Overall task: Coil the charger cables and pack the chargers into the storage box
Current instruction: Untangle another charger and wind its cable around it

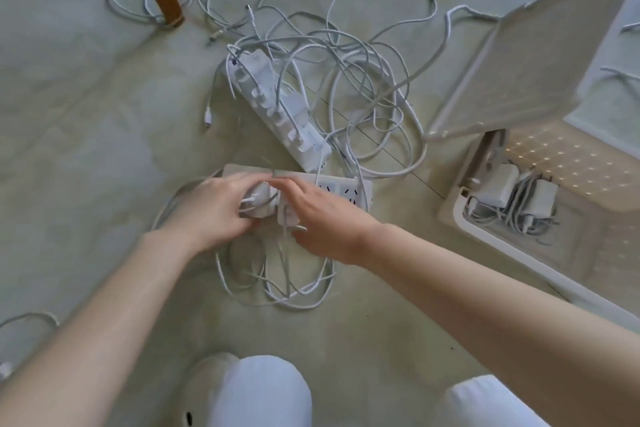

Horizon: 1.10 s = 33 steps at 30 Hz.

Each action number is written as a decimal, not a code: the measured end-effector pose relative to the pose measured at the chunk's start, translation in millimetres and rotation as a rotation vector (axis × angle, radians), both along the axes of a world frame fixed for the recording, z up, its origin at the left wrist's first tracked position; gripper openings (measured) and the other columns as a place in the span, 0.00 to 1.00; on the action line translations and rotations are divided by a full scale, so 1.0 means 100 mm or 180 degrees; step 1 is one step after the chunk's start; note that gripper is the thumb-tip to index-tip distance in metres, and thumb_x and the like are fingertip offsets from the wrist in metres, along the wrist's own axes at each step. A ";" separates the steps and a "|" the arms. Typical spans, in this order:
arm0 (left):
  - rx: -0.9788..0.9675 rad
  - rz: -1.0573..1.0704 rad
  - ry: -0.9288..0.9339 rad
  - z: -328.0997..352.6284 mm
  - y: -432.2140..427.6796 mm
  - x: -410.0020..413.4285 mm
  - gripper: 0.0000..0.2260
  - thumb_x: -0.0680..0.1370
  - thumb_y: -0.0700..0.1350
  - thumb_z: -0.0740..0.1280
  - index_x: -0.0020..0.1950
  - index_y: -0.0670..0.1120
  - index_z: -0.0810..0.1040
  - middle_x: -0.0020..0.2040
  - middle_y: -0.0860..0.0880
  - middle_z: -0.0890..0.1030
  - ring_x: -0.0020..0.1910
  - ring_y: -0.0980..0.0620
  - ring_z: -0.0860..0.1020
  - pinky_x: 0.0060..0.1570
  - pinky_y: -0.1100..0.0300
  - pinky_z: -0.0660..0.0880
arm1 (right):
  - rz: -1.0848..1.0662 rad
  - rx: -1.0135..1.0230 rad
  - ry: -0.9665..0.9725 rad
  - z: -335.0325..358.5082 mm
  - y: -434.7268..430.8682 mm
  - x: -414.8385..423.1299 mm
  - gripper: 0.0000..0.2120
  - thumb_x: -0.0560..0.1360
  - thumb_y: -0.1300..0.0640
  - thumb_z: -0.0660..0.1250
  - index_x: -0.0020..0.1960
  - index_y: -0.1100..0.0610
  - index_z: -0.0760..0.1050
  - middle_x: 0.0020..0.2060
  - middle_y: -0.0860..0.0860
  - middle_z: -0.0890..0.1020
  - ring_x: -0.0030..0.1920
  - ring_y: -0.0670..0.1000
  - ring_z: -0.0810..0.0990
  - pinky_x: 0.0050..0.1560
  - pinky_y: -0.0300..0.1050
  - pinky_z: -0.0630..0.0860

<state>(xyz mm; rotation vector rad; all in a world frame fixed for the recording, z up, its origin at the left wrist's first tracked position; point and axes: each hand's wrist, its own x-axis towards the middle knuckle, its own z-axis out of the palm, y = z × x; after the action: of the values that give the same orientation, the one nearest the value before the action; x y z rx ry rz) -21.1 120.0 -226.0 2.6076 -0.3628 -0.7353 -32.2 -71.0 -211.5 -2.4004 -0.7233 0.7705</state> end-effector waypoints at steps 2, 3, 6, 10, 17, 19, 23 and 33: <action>-0.0068 -0.0012 -0.0468 -0.05 -0.02 -0.04 0.28 0.64 0.50 0.65 0.64 0.48 0.76 0.61 0.49 0.80 0.59 0.47 0.78 0.59 0.51 0.74 | -0.0108 -0.0059 -0.0007 -0.11 0.12 0.02 0.31 0.72 0.64 0.65 0.72 0.57 0.57 0.68 0.53 0.67 0.66 0.53 0.68 0.58 0.43 0.67; -0.0126 0.0018 -0.0646 -0.05 -0.04 -0.05 0.27 0.64 0.48 0.65 0.63 0.47 0.77 0.60 0.48 0.80 0.58 0.47 0.79 0.59 0.51 0.74 | -0.0243 -0.0071 -0.0018 -0.16 0.16 0.03 0.30 0.72 0.61 0.66 0.71 0.57 0.58 0.66 0.53 0.69 0.65 0.54 0.70 0.58 0.45 0.68; -0.0298 0.0121 -0.0984 -0.12 -0.07 -0.07 0.23 0.65 0.44 0.65 0.60 0.44 0.80 0.56 0.47 0.82 0.55 0.44 0.79 0.58 0.48 0.74 | -0.0658 -0.0065 -0.0009 -0.23 0.24 0.03 0.28 0.72 0.56 0.69 0.68 0.58 0.62 0.63 0.54 0.70 0.61 0.56 0.73 0.55 0.48 0.70; -0.0318 0.0127 -0.1031 -0.25 -0.05 -0.04 0.23 0.64 0.44 0.68 0.58 0.41 0.80 0.54 0.44 0.82 0.52 0.40 0.80 0.56 0.47 0.75 | -0.1074 -0.0139 -0.0089 -0.30 0.28 -0.02 0.26 0.71 0.57 0.70 0.65 0.61 0.64 0.61 0.56 0.69 0.57 0.58 0.74 0.50 0.48 0.69; -0.0299 -0.0050 -0.1217 -0.31 -0.08 0.00 0.23 0.59 0.34 0.74 0.54 0.36 0.81 0.49 0.40 0.84 0.46 0.41 0.83 0.55 0.44 0.76 | -0.1218 -0.0175 -0.0164 -0.30 0.27 -0.01 0.24 0.67 0.55 0.73 0.61 0.57 0.69 0.56 0.53 0.77 0.54 0.56 0.76 0.48 0.45 0.67; -0.0343 0.0010 -0.1224 -0.32 -0.09 0.00 0.20 0.60 0.33 0.72 0.51 0.37 0.81 0.46 0.41 0.84 0.45 0.40 0.82 0.51 0.46 0.78 | -0.1261 -0.0165 -0.0137 -0.29 0.28 -0.01 0.23 0.67 0.56 0.73 0.59 0.57 0.70 0.55 0.53 0.77 0.52 0.57 0.77 0.49 0.47 0.67; -0.0309 0.0057 -0.1236 -0.30 -0.10 -0.02 0.18 0.60 0.33 0.70 0.50 0.39 0.81 0.45 0.42 0.84 0.45 0.41 0.81 0.50 0.50 0.78 | -0.1232 -0.0201 -0.0108 -0.26 0.29 0.00 0.23 0.66 0.56 0.73 0.59 0.58 0.70 0.55 0.53 0.77 0.52 0.57 0.77 0.50 0.48 0.68; -0.0066 0.0114 -0.1395 -0.32 -0.17 -0.09 0.25 0.59 0.34 0.75 0.56 0.38 0.80 0.51 0.44 0.83 0.49 0.43 0.81 0.65 0.50 0.68 | -0.1317 -0.0136 -0.0073 -0.25 0.28 -0.05 0.23 0.66 0.60 0.74 0.58 0.59 0.70 0.54 0.53 0.76 0.50 0.58 0.77 0.49 0.48 0.69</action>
<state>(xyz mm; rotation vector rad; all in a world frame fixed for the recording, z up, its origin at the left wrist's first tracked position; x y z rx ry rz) -29.7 103.3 -258.2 2.7328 -0.4427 -0.1385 -37.1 -43.4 -236.2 -2.4812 -0.2031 0.5894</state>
